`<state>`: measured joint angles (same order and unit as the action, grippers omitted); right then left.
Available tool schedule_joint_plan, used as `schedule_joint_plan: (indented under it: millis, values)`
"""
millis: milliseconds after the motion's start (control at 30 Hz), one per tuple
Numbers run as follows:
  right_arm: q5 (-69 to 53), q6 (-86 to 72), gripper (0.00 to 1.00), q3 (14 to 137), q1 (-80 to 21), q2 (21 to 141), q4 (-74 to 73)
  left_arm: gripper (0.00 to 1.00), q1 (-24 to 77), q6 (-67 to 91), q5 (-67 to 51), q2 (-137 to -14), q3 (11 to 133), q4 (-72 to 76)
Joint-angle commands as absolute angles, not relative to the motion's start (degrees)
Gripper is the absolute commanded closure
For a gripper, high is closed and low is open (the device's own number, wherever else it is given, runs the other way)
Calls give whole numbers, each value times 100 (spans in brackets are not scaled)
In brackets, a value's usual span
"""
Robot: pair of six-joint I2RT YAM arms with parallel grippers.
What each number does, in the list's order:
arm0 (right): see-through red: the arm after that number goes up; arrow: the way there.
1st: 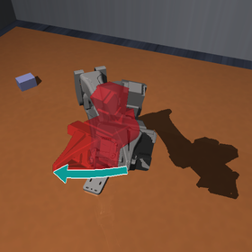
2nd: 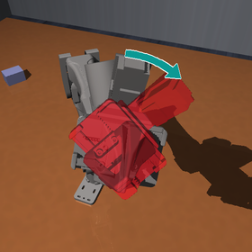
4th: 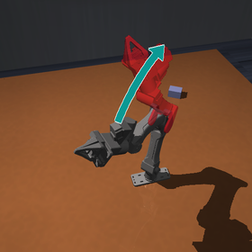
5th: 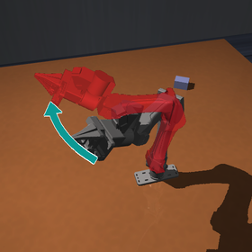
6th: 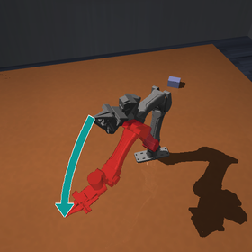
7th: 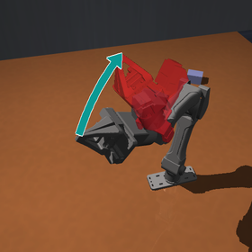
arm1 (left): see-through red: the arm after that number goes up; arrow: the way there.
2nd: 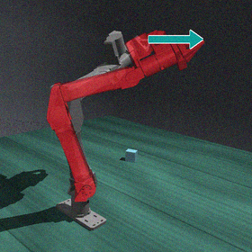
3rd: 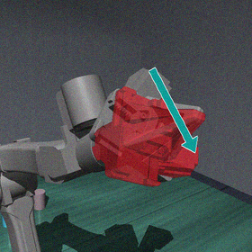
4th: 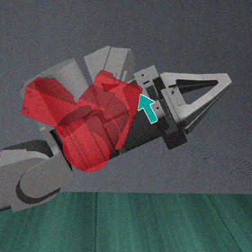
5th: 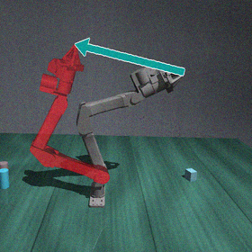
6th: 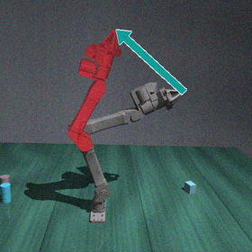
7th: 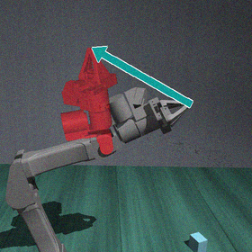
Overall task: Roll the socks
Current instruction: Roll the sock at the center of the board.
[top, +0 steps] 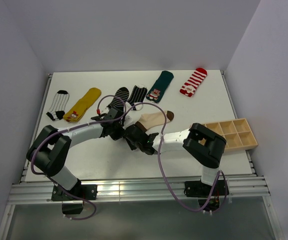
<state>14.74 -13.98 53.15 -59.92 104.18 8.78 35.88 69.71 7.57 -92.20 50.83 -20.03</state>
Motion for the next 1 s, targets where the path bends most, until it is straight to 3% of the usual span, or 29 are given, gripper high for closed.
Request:
schedule_joint_plan:
  millis: [0, 100, 333, 367, 433, 667, 967]
  values:
    - [1732, -1081, 100, 5502, -6091, 10433, 1019, 100, 3595, 6908, 466, -9334, 5160, -2066]
    - [899, -1195, 100, 5458, -6030, 10310, 994, 95, 3551, 6891, 483, -9221, 5063, -1952]
    - [-1798, -2028, 100, 5361, -4837, 10230, 1072, 53, 3463, 7013, 922, -8289, 4316, -1143]
    - [-2063, -2152, 100, 5353, -4703, 10257, 1133, 42, 3463, 7048, 1027, -8184, 4246, -1021]
    - [-2825, -2468, 100, 5327, -4475, 10423, 1318, 34, 3463, 7058, 1194, -7902, 4018, -862]
    - [-4304, -3497, 100, 5282, -3868, 11038, 1950, 38, 3472, 6873, 941, -7286, 3165, 350]
    - [-4746, -4429, 100, 5124, -3507, 11645, 2566, 50, 3498, 6873, 677, -7707, 2716, 1080]
